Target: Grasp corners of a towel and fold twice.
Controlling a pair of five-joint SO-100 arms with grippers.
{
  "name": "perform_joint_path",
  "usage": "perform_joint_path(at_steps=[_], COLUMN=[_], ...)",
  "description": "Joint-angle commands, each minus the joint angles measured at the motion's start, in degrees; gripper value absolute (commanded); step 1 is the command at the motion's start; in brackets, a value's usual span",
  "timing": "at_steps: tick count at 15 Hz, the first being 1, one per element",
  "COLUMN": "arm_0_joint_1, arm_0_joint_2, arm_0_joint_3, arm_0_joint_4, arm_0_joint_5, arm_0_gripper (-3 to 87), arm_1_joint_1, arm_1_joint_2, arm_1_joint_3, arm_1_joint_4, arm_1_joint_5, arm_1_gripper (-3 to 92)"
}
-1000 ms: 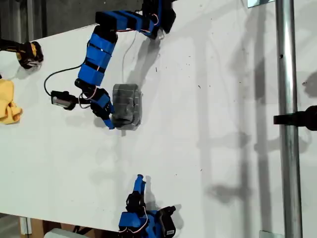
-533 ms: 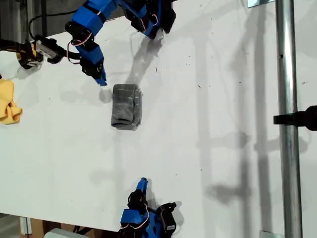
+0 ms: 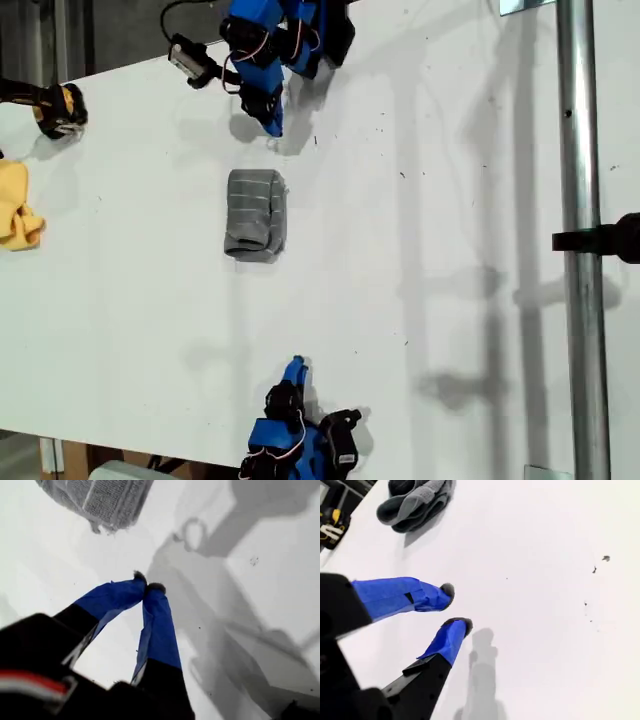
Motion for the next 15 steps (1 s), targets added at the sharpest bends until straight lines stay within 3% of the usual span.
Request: perform_joint_path(at_steps=[1, 2, 4, 15], arm_0_joint_1=[-0.79, -0.88, -0.79, -0.88], arm_0_joint_2=[0.35, 0.35, 0.35, 0.35], arm_0_joint_3=[0.26, 0.26, 0.26, 0.26], arm_0_joint_4=[2.02, 2.11, 1.85, 2.02], arm_0_joint_5=[-5.1, 1.93, 30.06, 28.83], arm_0_gripper=[8.7, 8.7, 8.6, 8.5], arm_1_joint_1=[-0.09, 0.79, 1.41, 1.05], arm_1_joint_2=[12.3, 11.95, 11.95, 11.95], arm_1_joint_3=[-1.93, -3.69, -3.69, -3.69], arm_1_joint_4=[11.6, 14.5, 14.5, 14.5], arm_1_joint_5=[7.21, 7.65, 7.73, 7.73], arm_1_gripper=[8.7, 9.6, 9.6, 9.6])
